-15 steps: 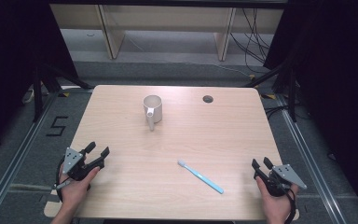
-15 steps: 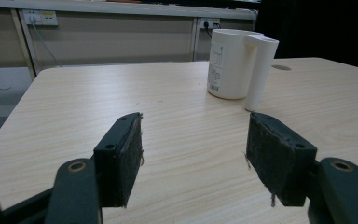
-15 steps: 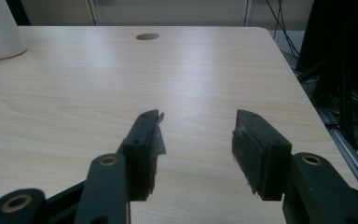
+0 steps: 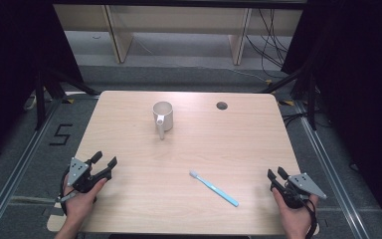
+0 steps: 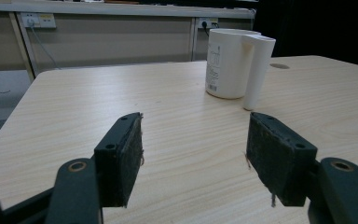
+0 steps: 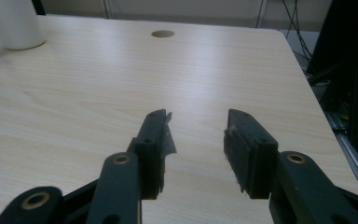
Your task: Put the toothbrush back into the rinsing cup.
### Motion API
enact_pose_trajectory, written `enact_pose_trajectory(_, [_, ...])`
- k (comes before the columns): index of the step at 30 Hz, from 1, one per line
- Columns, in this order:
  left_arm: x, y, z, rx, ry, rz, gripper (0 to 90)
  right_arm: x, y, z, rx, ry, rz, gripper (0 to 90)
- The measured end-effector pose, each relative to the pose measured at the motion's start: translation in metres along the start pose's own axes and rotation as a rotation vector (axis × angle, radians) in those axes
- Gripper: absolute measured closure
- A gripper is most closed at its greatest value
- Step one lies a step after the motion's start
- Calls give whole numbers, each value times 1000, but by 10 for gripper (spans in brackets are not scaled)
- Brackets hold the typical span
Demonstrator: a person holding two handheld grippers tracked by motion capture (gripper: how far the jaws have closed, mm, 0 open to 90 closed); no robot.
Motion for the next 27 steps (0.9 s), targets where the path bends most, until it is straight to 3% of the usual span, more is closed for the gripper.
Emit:
enact_pose_trajectory(2, [0,0,0,1,1,1,357,3,2,-1,4,4,5,627])
enact_pose_trajectory(3, [0,0,1,1,2,1,357,4,3,-2,26,15,-26,641])
enact_pose_trajectory(4, [0,0,2,-14,-2,-5,358,7,5,-2,32,21,-24,648])
enact_pose_trajectory(5, [1,0,2,-5,5,-12,357,8,8,-1,27,26,-81,653])
enact_pose_trajectory(7, [1,0,3,-9,8,-17,358,11,10,-3,40,54,-70,653])
enact_pose_trajectory(8, [1,0,1,11,15,-13,358,12,11,-3,49,47,-69,654])
enact_pose_trajectory(10, [1,0,2,6,15,-13,357,13,12,-3,45,49,-62,654])
enact_pose_trajectory(12, [1,0,2,7,14,-12,357,14,14,-4,77,54,-51,654])
enact_pose_trajectory(13, [1,0,1,11,12,-13,357,13,16,-4,93,61,-59,653])
enact_pose_trajectory(14, [1,0,3,-5,4,-20,357,10,17,-2,89,64,-104,653])
enact_pose_trajectory(18, [1,0,3,-4,5,-24,357,11,19,0,126,77,-105,653])
enact_pose_trajectory(19, [1,0,1,15,8,-9,357,12,21,2,144,89,-135,653])
enact_pose_trajectory(20, [1,0,1,15,8,-9,357,12,21,2,144,89,-135,653])
enact_pose_trajectory(21, [1,0,2,12,5,-5,357,14,23,3,174,116,-146,653])
enact_pose_trajectory(23, [1,0,2,11,3,-6,357,18,26,4,202,121,-136,657])
enact_pose_trajectory(24, [1,0,1,14,5,-8,356,16,28,6,199,131,-167,660])
enact_pose_trajectory(26, [1,0,1,14,6,-13,356,18,30,6,209,131,-155,661])
enact_pose_trajectory(27, [2,0,3,-4,-1,-18,356,17,32,8,209,132,-179,661])
Point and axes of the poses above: each handheld gripper's, and its own axes: z roughly forward along the jaws, y roughly out of its top, x roughly to its left, the point moved 2 cm from there along z, roughly forward along the jaws, and after that the axes turned 2 degrees about -y, right-handed, at the moved point
